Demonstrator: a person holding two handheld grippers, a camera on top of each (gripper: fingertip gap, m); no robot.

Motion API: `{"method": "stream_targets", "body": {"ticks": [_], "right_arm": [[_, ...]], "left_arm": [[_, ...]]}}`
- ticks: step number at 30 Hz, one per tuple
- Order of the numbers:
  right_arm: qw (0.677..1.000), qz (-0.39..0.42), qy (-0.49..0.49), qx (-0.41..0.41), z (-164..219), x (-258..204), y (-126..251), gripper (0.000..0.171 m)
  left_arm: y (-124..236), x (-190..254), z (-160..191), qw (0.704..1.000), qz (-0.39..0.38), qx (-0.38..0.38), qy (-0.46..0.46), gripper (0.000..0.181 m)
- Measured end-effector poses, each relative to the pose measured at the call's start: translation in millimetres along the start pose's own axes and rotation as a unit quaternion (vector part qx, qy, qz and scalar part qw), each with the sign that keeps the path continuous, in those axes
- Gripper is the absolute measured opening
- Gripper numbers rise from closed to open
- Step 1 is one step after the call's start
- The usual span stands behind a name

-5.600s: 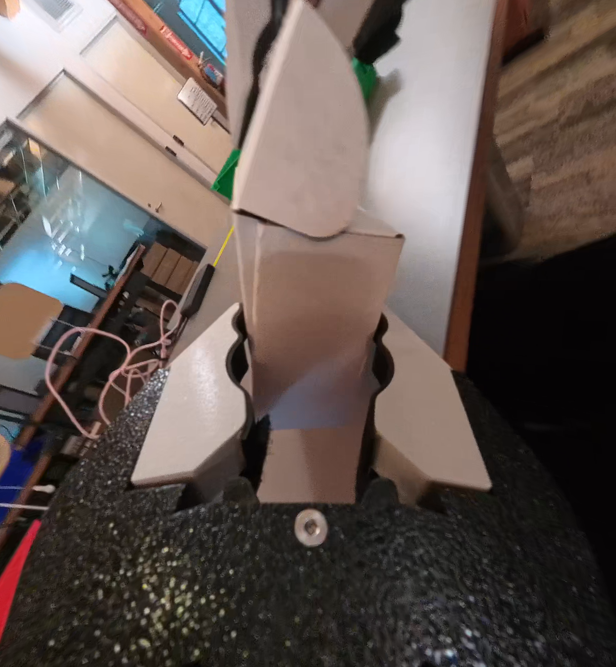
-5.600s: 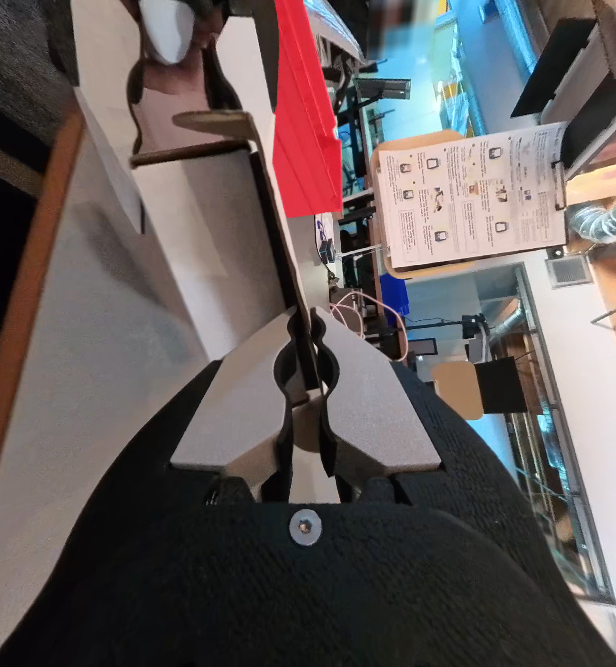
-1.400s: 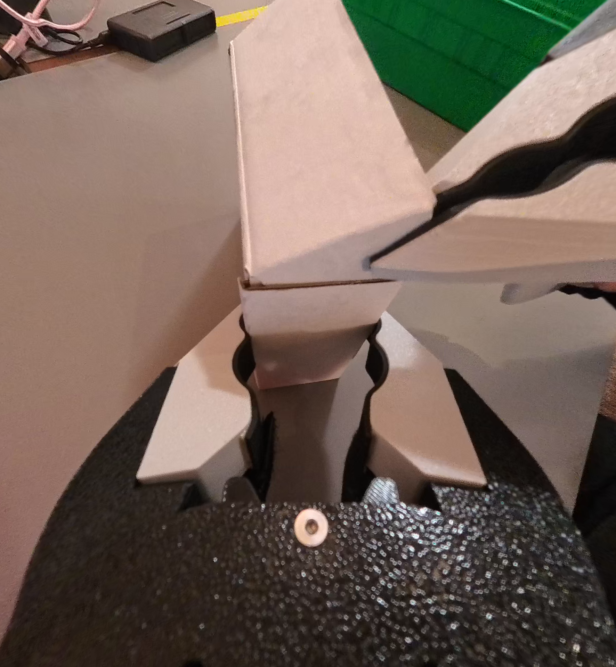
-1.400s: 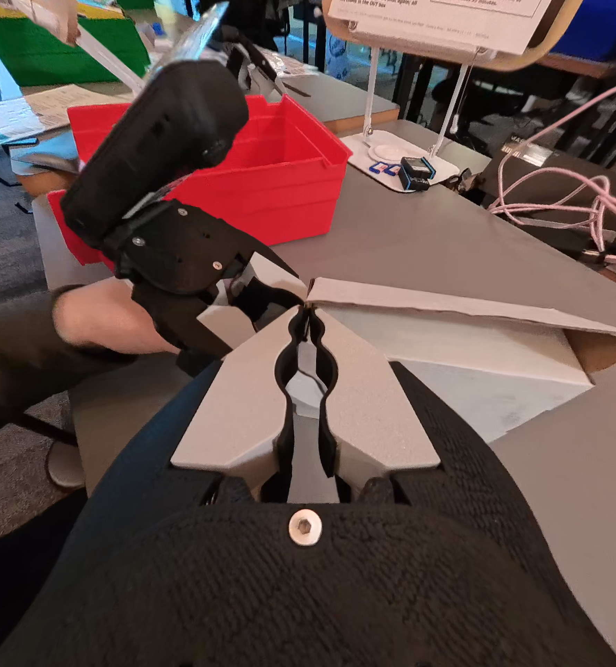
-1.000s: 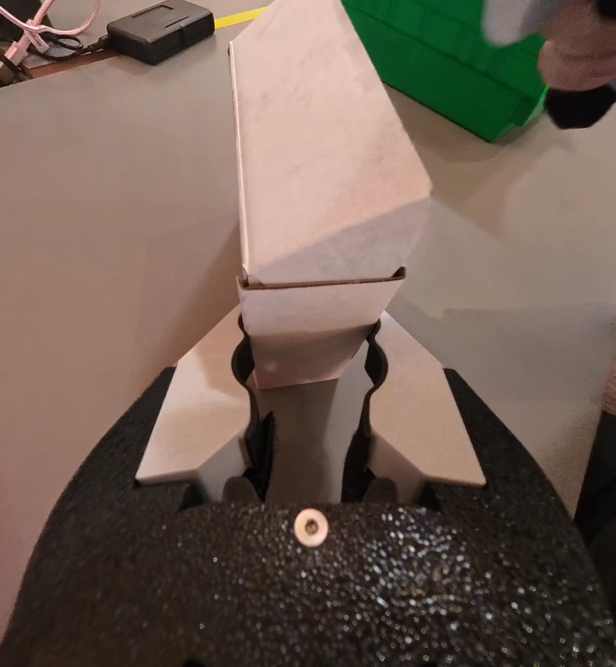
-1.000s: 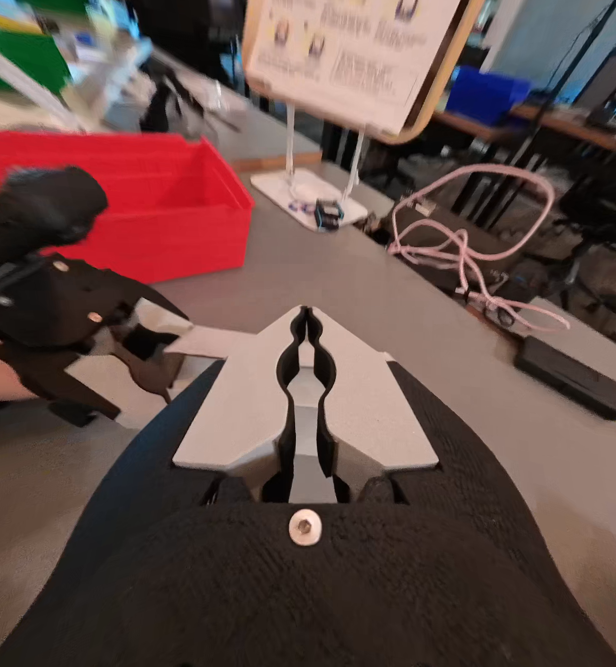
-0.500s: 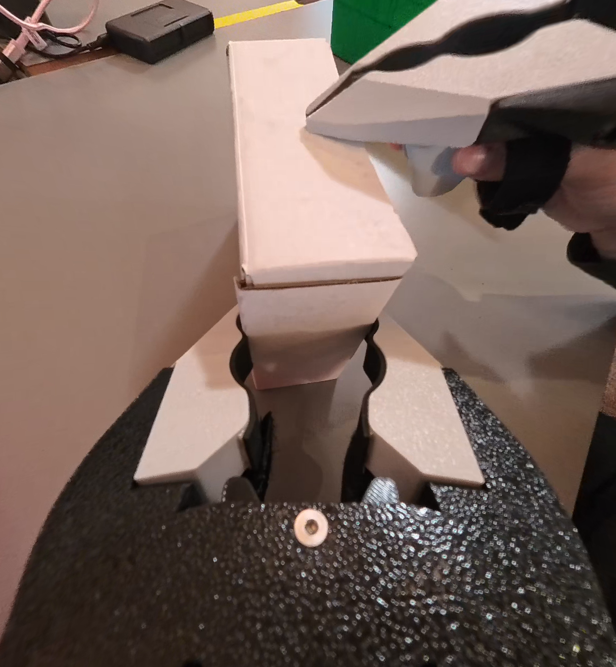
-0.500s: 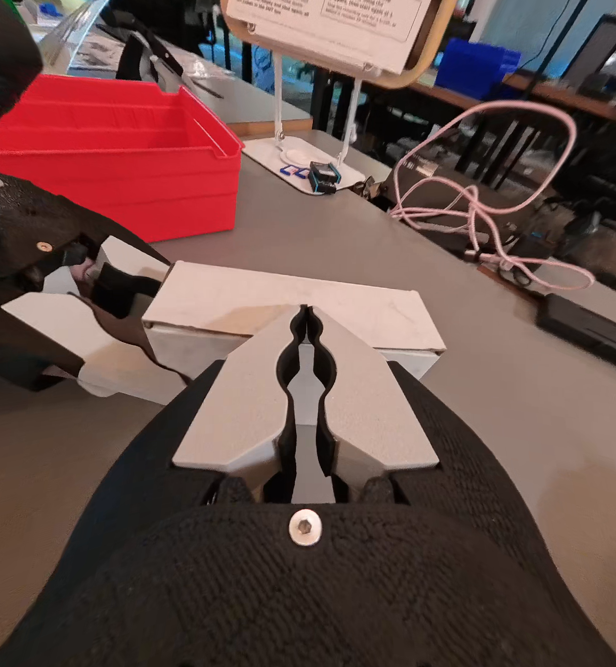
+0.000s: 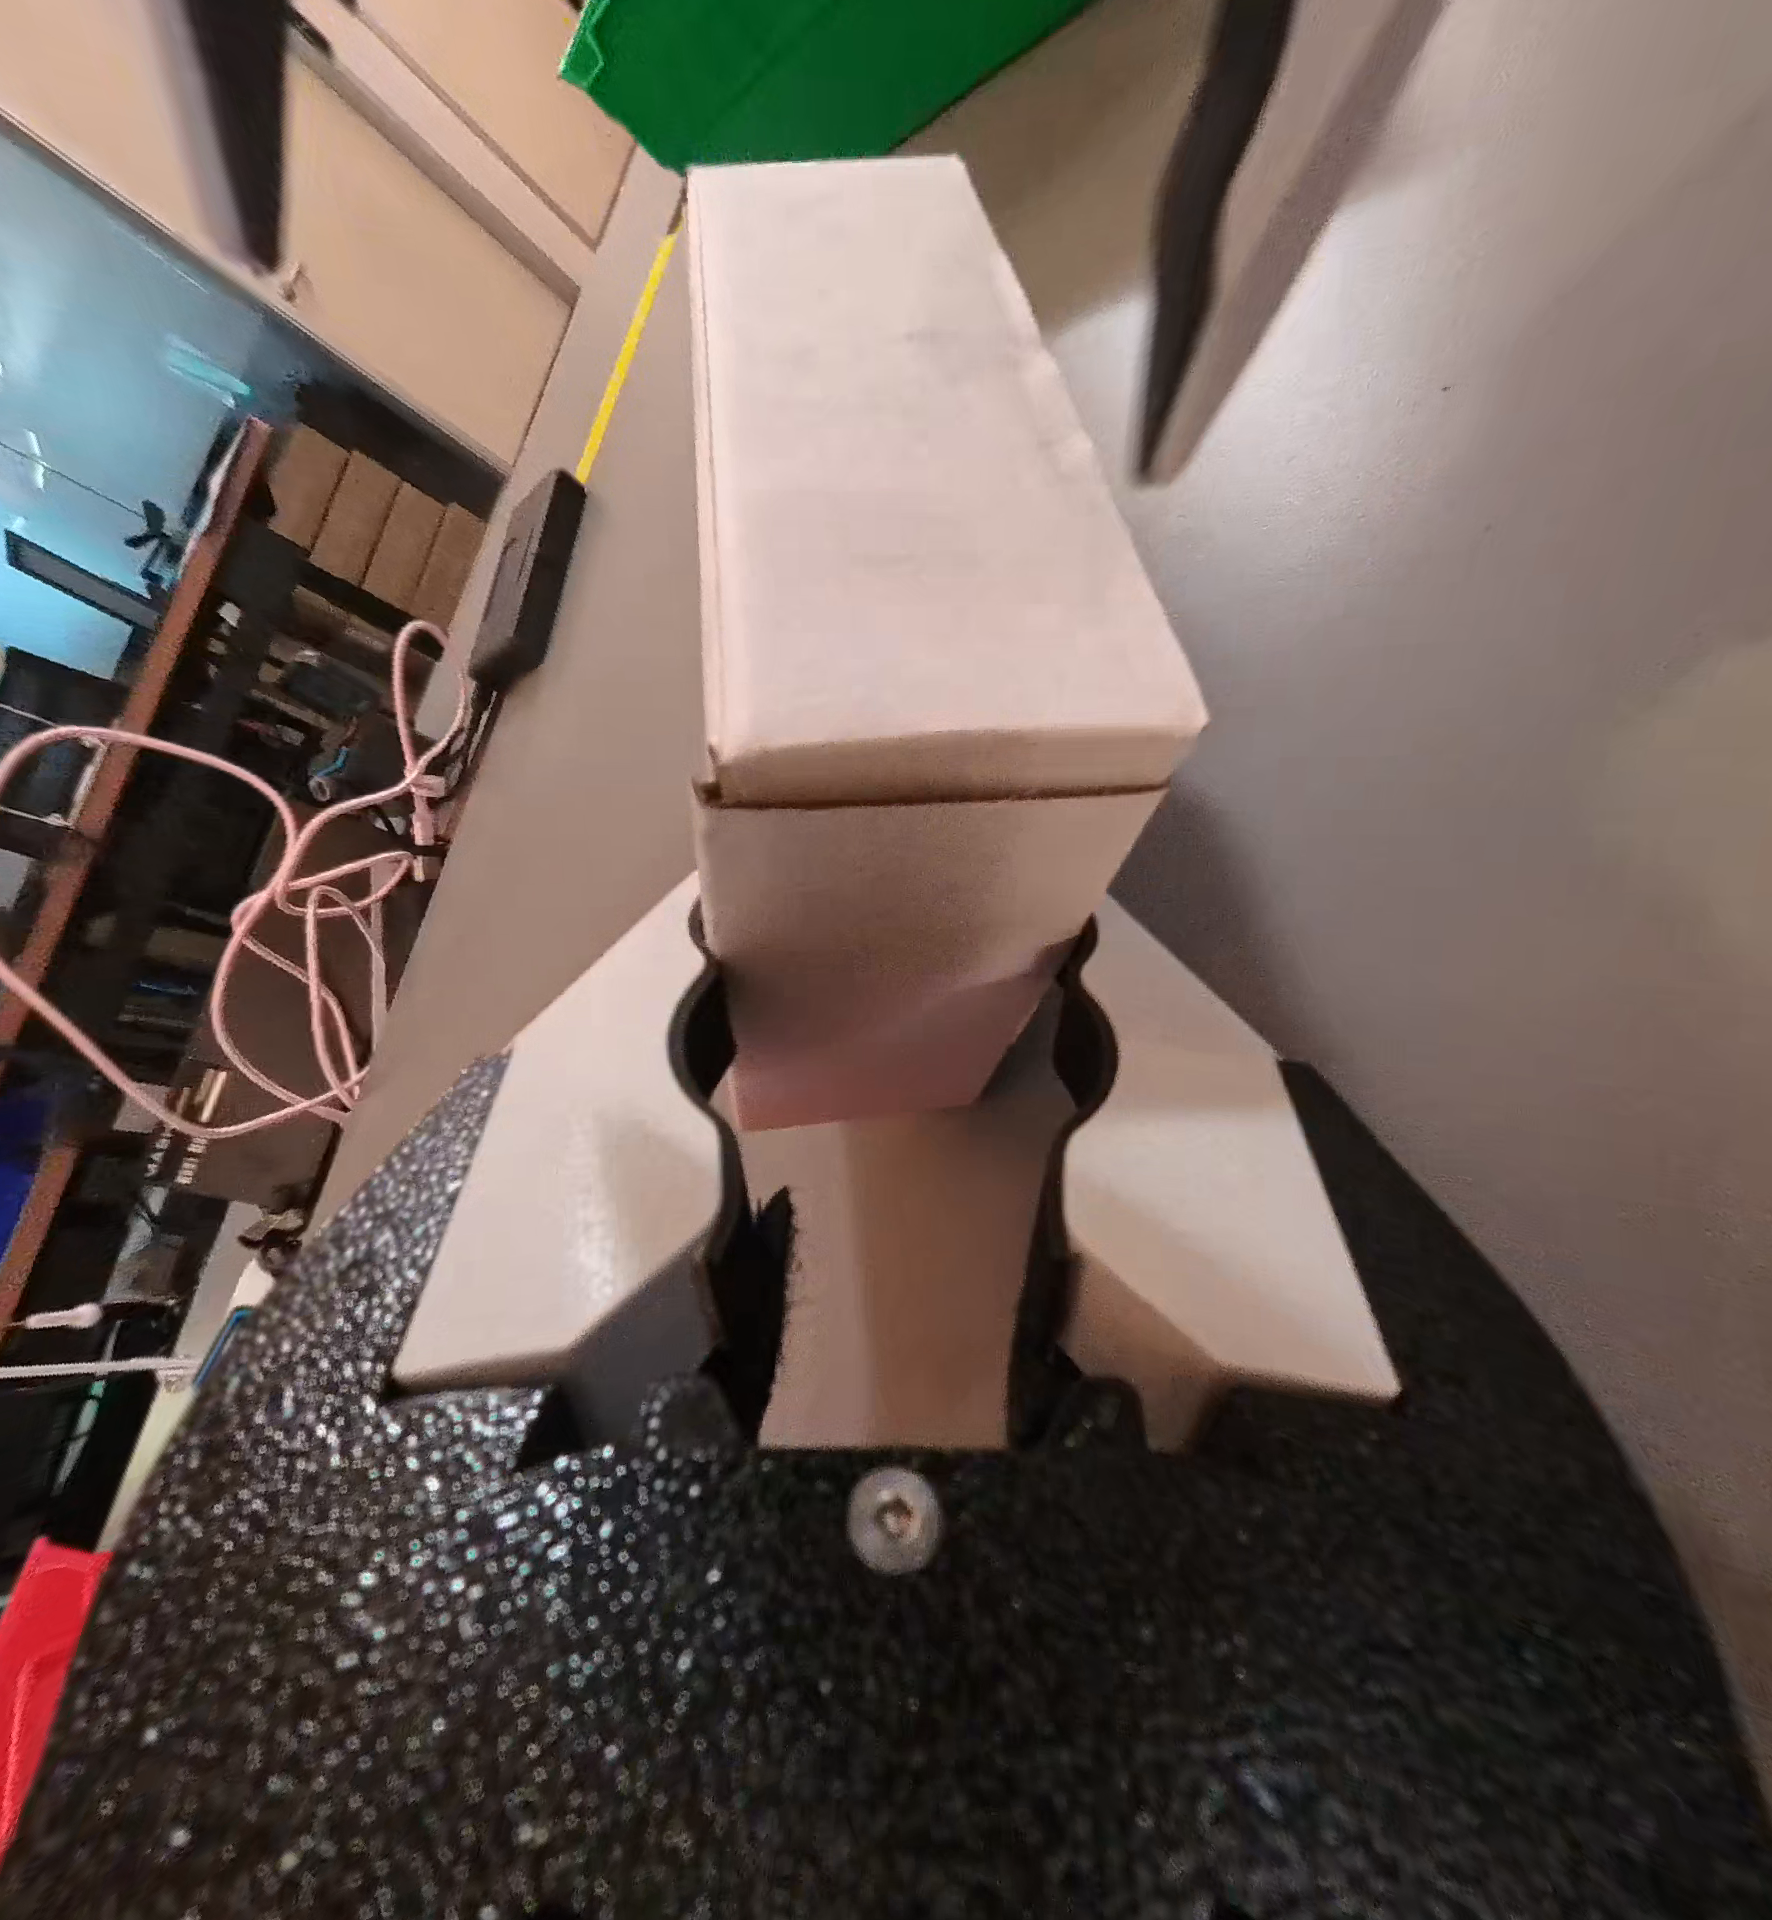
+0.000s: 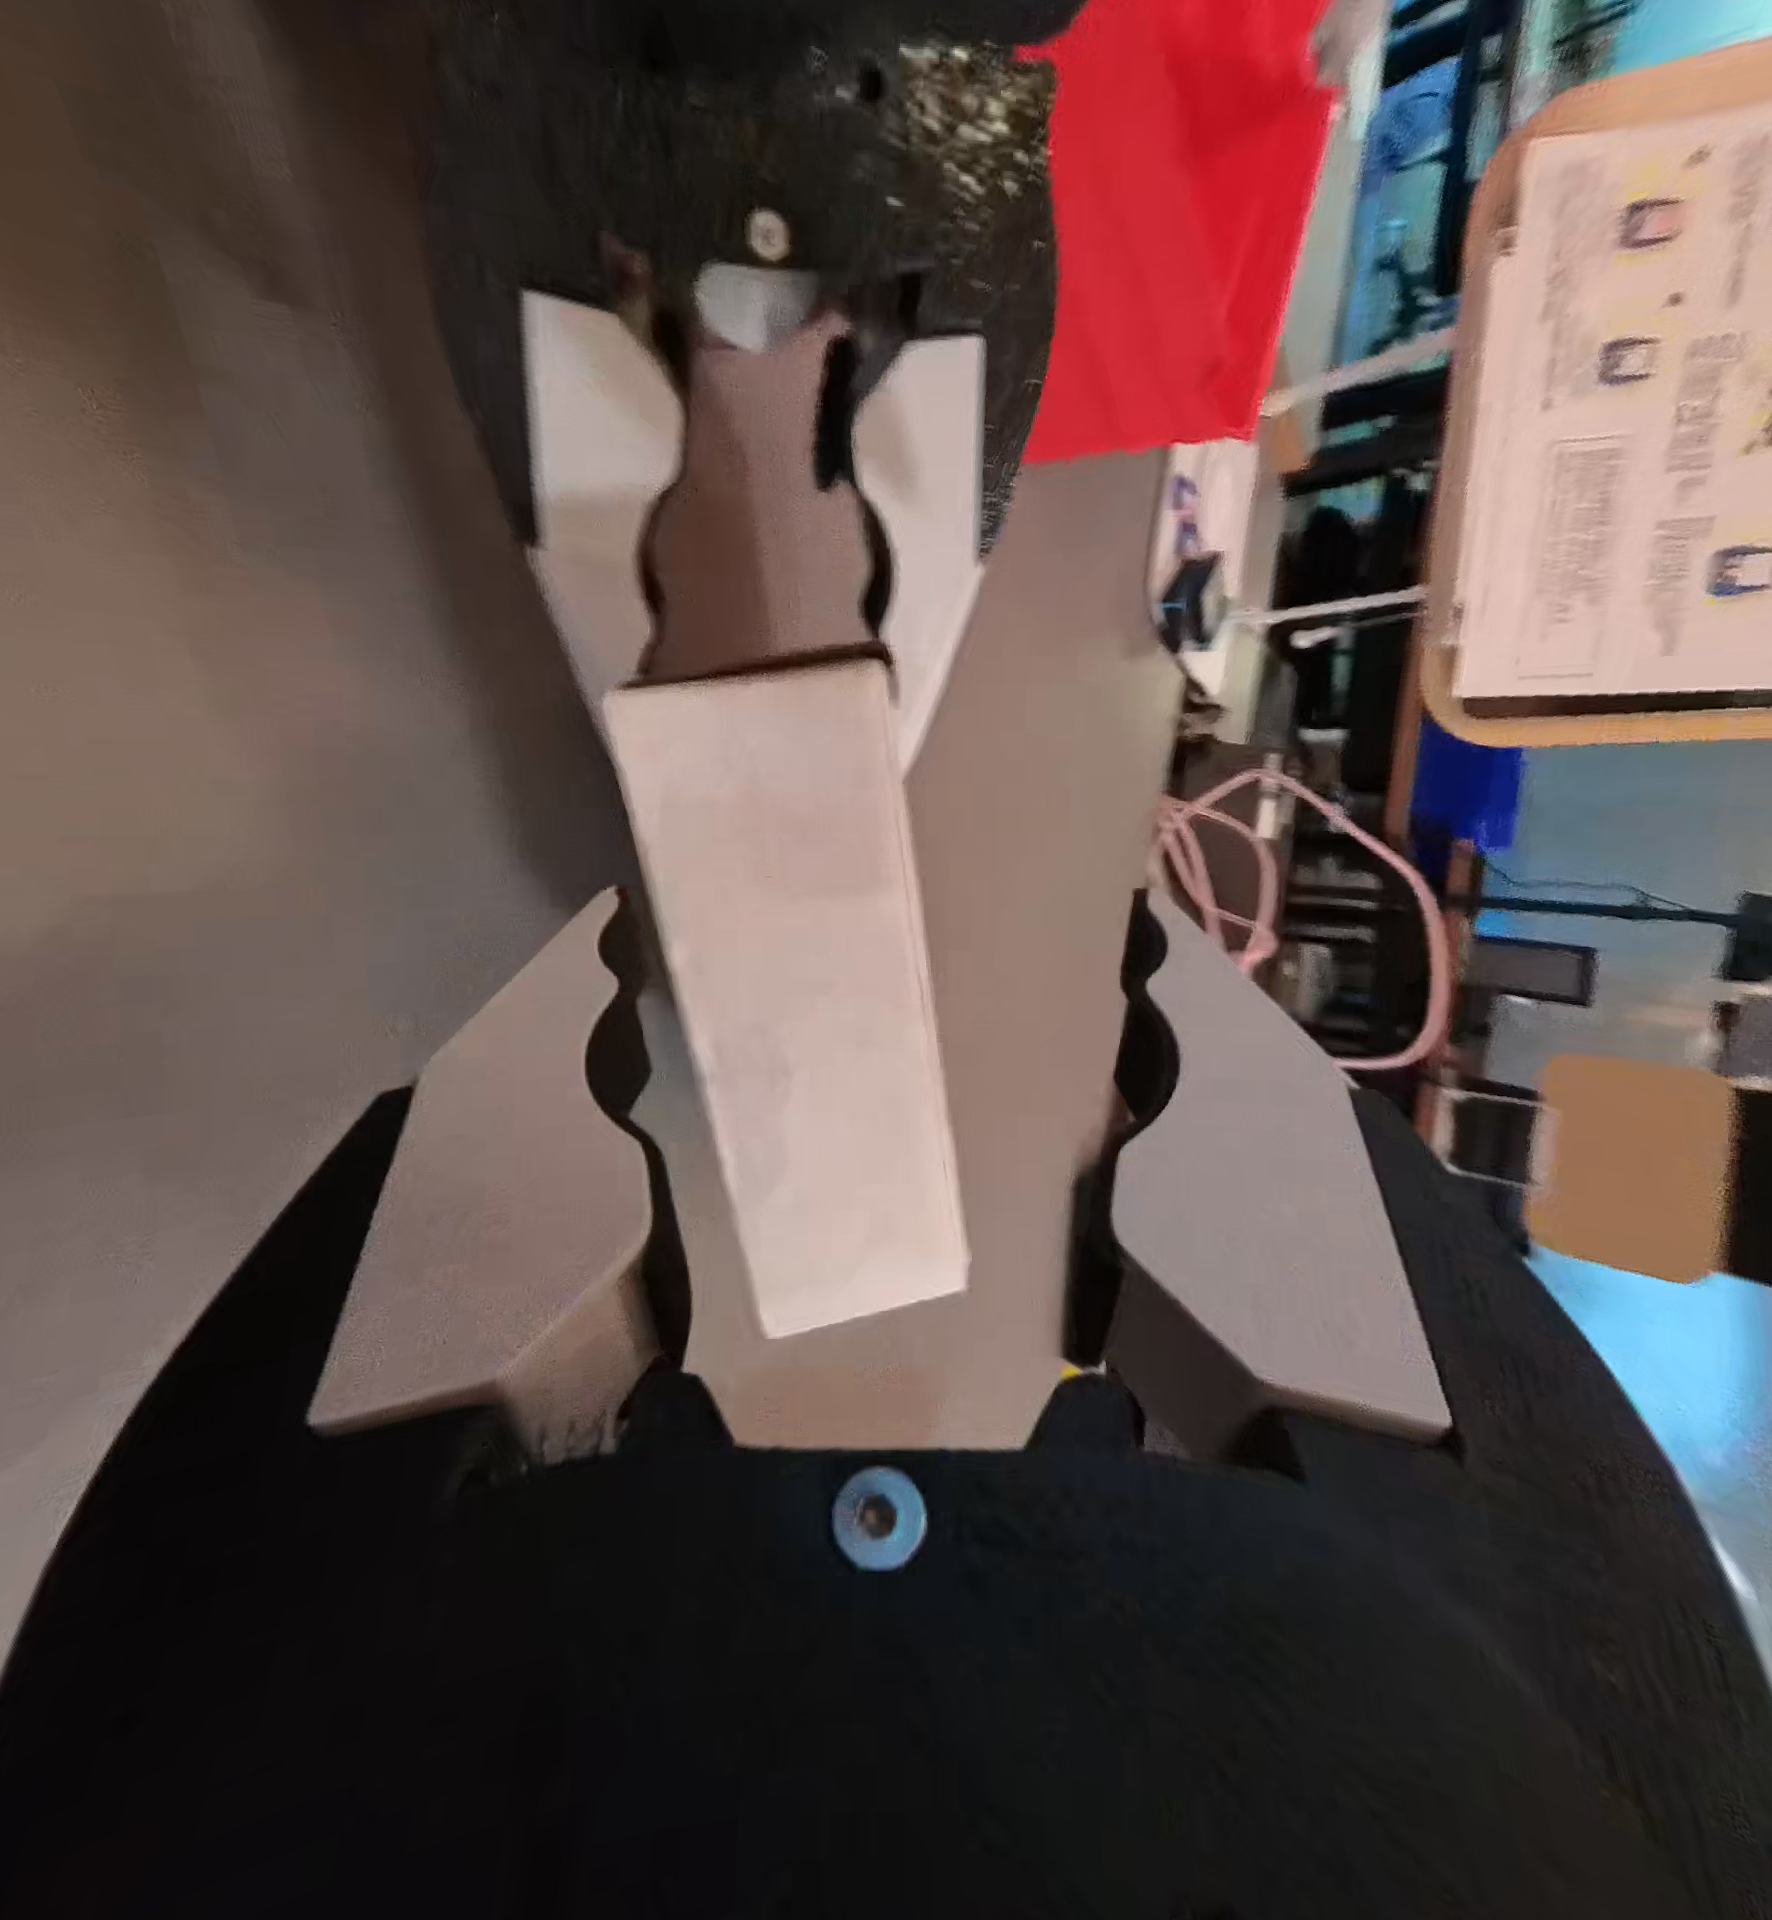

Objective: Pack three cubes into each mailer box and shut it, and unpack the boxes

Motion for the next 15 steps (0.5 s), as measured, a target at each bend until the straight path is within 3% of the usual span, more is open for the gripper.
{"method": "stream_targets", "body": {"ticks": [2,4,8,10,11,12,15], "right_arm": [[0.999,-0.035,-0.032,0.01,-3.4,-17.2,-1.6,0.098],[0.998,-0.033,0.021,-0.047,16.6,-26.8,-13.9,0.099],[0.985,0.032,0.124,-0.117,43.9,-21.4,-22.8,0.07],[0.984,0.059,0.111,-0.127,48.3,-15.5,-10.7,0.068],[0.985,0.072,0.093,-0.124,49.7,-12.9,-1.3,0.067],[0.986,0.089,0.079,-0.121,51.1,-8.7,11.4,0.067],[0.972,0.164,0.067,-0.154,65.5,16.0,76.9,0.066]], "left_arm": [[-0.1,0.4,-0.6,1.0,-0.002,0.006,-0.007,0.061],[-1.5,2.8,-4.7,0.999,-0.001,0.018,-0.032,0.061],[-4.2,5.7,-24.6,0.992,-0.022,0.061,-0.105,0.061],[-3.9,1.7,-40.5,0.983,-0.065,0.114,-0.131,0.063],[-2.3,-4.9,-48.0,0.977,-0.094,0.13,-0.141,0.073],[-2.7,-11.3,-49.0,0.976,-0.11,0.126,-0.14,0.097],[-8.3,-27.5,-30.6,0.986,-0.132,0.097,-0.028,0.123]]}}
Point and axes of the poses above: each gripper's, where its closed fingertips meet, y back along the fingers, z out of its underside, x = y × z across the jaws, the point moved 1 cm from there along y, back along the fingers, and after that the axes turned 13 degrees about x, right-handed, at the moved point
